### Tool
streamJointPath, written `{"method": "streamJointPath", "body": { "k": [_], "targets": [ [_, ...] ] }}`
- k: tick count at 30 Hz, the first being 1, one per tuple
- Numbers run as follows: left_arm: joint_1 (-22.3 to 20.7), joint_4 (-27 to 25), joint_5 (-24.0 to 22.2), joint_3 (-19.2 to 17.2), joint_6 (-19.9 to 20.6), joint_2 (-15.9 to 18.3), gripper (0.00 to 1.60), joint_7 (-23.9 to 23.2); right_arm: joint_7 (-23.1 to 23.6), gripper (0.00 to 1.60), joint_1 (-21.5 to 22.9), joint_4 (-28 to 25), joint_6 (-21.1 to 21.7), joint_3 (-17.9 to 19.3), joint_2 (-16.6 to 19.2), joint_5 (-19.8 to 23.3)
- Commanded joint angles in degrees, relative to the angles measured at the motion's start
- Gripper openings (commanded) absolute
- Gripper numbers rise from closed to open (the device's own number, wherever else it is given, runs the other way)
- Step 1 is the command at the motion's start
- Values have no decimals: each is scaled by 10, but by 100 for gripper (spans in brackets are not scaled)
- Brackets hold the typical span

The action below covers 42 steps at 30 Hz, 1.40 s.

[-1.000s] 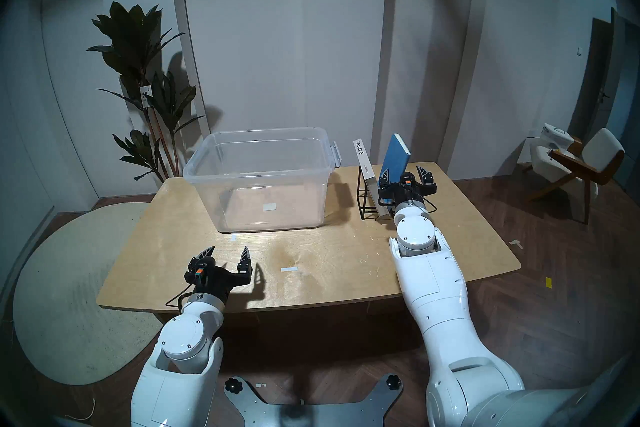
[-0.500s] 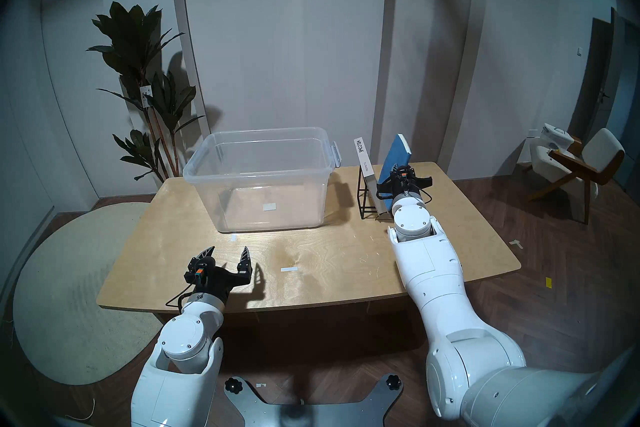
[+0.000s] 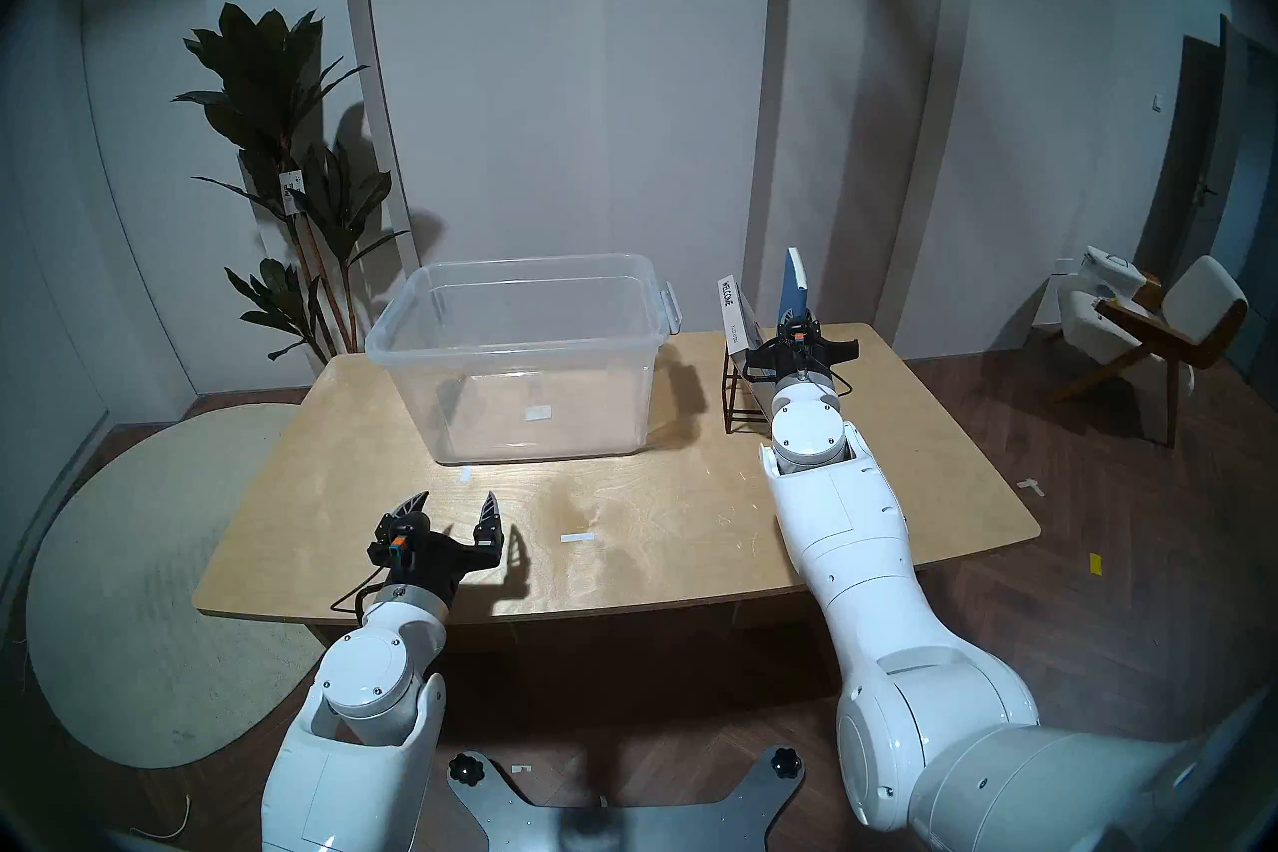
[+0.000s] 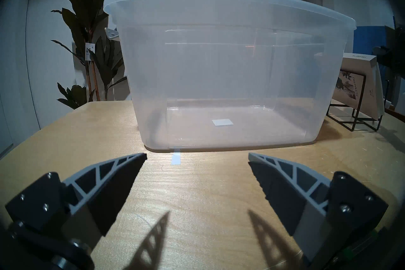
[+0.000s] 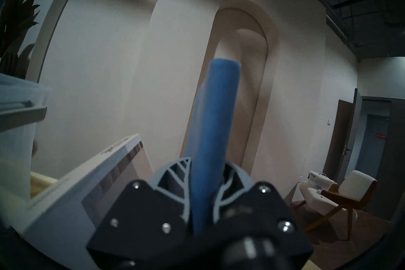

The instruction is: Pack the books into the storage box

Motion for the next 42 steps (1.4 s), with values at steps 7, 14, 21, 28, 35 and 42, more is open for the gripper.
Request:
{"method": "streamJointPath", "body": {
  "k": [7, 14, 21, 28, 35, 42],
  "targets": [
    [-4, -10, 0, 1, -3, 0, 160, -1, -29, 0, 36, -94, -71, -19, -18, -16],
    [-5, -9, 0, 1, -3, 0, 160, -1, -42, 0, 50, -136, -93, -44, -30, -34],
    [-5, -8, 0, 1, -3, 0, 160, 0, -49, 0, 71, -165, -105, -87, -43, -68],
    [-5, -8, 0, 1, -3, 0, 160, 0, -17, 0, 61, -213, -49, -150, -33, -130],
    [-5, -8, 0, 1, -3, 0, 160, 0, 36, 0, 52, -262, 42, -208, -16, -209],
    [-5, -9, 0, 1, -3, 0, 160, 0, 79, 0, 40, -310, 128, -231, -3, -290]
  ]
}}
